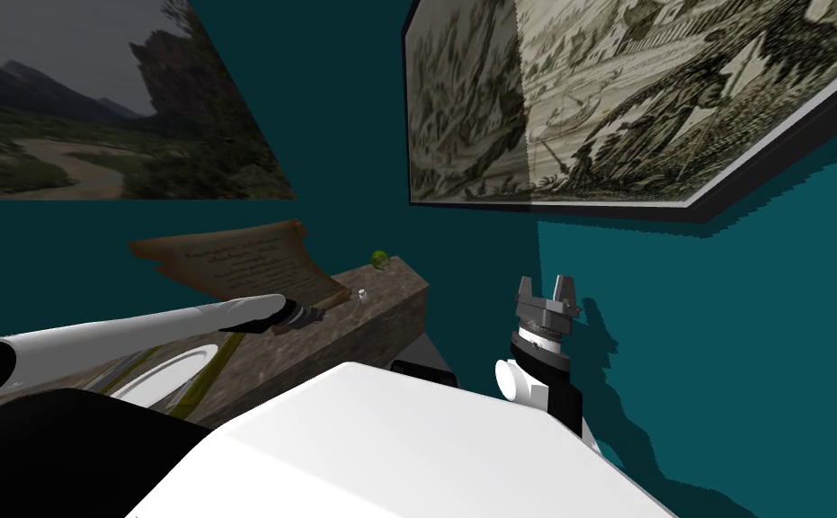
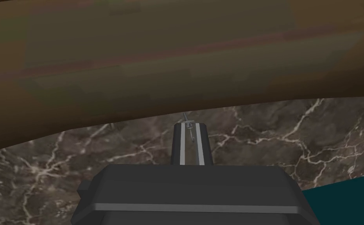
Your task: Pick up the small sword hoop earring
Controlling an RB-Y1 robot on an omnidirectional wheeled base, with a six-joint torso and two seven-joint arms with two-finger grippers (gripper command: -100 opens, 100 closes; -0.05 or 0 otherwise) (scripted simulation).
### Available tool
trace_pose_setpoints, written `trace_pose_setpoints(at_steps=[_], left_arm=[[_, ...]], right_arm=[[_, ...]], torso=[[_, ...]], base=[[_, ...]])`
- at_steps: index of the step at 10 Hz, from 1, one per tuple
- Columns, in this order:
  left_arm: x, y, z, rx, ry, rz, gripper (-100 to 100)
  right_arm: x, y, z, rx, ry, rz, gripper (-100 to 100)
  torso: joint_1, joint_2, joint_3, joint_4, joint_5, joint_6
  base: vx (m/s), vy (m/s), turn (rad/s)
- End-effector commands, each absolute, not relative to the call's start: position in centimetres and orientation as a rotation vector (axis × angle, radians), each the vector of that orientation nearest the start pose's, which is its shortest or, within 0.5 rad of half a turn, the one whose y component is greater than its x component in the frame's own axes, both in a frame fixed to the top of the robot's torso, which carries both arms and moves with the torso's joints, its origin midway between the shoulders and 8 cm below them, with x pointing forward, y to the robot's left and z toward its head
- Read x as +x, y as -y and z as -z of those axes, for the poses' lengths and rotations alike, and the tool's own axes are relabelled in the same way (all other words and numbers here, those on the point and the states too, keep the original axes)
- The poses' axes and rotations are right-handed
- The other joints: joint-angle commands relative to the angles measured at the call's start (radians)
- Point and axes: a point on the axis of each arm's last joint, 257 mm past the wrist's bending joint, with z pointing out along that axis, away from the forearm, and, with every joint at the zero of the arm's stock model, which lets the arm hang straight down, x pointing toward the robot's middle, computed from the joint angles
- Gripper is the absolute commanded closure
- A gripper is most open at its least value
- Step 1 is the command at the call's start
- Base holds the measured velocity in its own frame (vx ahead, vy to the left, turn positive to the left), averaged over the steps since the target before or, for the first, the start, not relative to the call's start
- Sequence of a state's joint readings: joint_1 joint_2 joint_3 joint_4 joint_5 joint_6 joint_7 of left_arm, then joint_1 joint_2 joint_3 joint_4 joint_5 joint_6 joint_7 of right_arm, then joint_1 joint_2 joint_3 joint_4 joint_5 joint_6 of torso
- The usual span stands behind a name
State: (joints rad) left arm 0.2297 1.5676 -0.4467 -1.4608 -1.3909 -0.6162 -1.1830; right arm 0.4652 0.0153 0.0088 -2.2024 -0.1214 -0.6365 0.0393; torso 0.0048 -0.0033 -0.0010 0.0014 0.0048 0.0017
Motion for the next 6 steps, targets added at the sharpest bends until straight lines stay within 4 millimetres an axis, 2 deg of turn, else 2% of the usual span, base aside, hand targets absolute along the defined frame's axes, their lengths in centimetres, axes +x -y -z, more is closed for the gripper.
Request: trace_pose_setpoints(at_steps=[1,2,3,4,5,6], left_arm=[[27.2,-57.6,33.7,-3.013,1.055,0.469,100],[27.2,-57.6,33.7,-3.013,1.055,0.469,100],[27.2,-57.6,33.7,-3.013,1.055,0.469,0],[28.3,-57.3,32.2,-3.023,1.038,0.483,100],[27.9,-57.4,32.8,-3.018,1.043,0.478,100],[28.0,-57.3,32.7,-3.019,1.043,0.48,0]], right_arm=[[33.5,29.1,-2.6,0.663,-0.462,-1.37,0],[33.5,29.1,-2.6,0.664,-0.462,-1.37,0],[33.5,29.1,-2.6,0.664,-0.462,-1.37,0],[33.5,29.1,-2.6,0.664,-0.462,-1.37,0],[33.5,29.1,-2.6,0.664,-0.462,-1.37,0],[33.5,29.1,-2.6,0.664,-0.462,-1.37,0]], torso=[[0.0,0.0,0.0,0.0,0.0,0.0],[0.0,0.0,0.0,0.0,0.0,0.0],[0.0,0.0,0.0,0.0,0.0,0.0],[0.0,0.0,0.0,0.0,0.0,0.0],[-0.001,0.001,0.001,0.001,-0.001,0.0],[-0.001,0.001,0.001,0.0,0.0,0.0]], base=[[0.0,0.0,0.0],[0.0,0.0,0.0],[0.0,0.0,0.0],[-0.025,-0.005,0.071],[-0.013,-0.003,0.013],[0.0,0.0,0.0]])
